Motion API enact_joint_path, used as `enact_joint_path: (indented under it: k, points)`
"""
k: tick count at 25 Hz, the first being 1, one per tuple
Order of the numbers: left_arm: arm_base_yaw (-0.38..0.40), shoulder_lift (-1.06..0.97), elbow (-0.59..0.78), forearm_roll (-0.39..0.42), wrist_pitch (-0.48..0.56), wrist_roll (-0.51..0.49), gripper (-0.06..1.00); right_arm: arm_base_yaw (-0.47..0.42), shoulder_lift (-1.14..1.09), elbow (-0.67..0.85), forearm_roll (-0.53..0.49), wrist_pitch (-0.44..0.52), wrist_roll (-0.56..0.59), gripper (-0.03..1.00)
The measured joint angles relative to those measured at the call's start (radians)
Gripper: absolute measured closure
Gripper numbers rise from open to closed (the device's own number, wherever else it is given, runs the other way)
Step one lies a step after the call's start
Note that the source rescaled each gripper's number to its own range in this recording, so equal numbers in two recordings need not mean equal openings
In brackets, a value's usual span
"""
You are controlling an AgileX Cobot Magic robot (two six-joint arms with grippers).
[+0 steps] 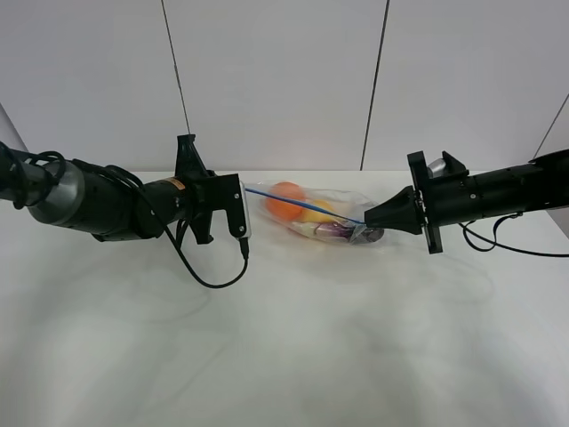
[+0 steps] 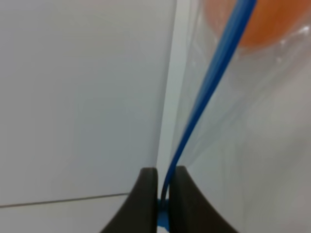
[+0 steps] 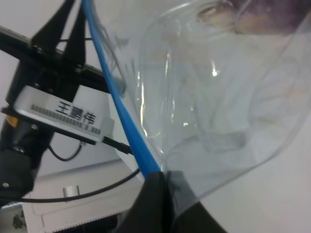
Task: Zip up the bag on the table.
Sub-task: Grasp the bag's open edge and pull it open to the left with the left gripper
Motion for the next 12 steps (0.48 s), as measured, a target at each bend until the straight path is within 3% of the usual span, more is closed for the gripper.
enact_joint_path:
  k: [9,12]
  points:
    - [0.017,0.0,0.001,0.051,0.016,-0.04,0.94,0.004,0.0,0.0,0.007,0.0,0.0,0.97]
    - [0.027,0.0,0.001,0.061,0.005,-0.126,0.83,0.004,0.0,0.0,-0.016,0.001,0.0,0.97]
